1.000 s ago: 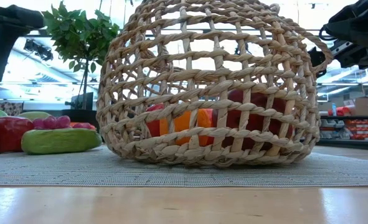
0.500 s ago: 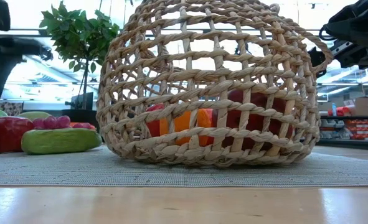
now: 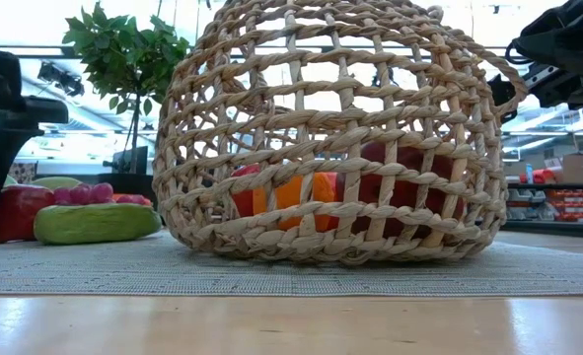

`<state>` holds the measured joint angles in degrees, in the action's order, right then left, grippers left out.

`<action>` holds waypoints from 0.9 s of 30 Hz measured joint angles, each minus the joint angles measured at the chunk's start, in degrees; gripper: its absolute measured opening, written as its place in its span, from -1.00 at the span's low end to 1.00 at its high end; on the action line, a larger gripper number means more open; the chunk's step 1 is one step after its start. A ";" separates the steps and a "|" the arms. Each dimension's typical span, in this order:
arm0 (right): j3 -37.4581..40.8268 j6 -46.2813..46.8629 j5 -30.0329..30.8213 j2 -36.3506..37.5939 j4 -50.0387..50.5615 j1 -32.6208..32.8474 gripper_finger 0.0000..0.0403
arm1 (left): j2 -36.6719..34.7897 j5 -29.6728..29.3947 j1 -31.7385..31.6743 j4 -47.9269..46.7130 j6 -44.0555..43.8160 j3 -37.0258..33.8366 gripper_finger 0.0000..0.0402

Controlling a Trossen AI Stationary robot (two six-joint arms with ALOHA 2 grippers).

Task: Build produce basket
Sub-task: Put the red apple into the brown basket

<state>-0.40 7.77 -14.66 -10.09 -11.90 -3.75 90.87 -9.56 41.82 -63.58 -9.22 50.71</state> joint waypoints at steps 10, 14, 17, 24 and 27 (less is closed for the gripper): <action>0.00 0.00 0.00 0.00 0.00 0.02 0.95 | -0.02 -0.18 -0.36 0.49 -2.67 1.38 0.70; 0.00 0.00 0.00 0.00 0.00 0.01 0.95 | -1.41 -1.23 -1.85 0.17 -6.27 4.73 0.70; 0.00 0.00 0.00 0.00 0.00 0.02 0.95 | -3.18 -2.36 -2.91 -0.08 -9.47 7.86 0.70; 0.00 0.00 0.00 0.00 0.00 0.00 0.95 | -9.56 -4.10 -4.88 0.07 -21.65 15.59 0.70; 0.00 0.00 0.00 0.00 0.00 0.00 0.95 | -12.53 -6.37 -5.34 1.62 -28.53 18.77 0.70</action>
<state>-0.40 7.77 -14.66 -10.09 -11.90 -3.75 78.34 -15.93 36.49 -61.95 -37.75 69.48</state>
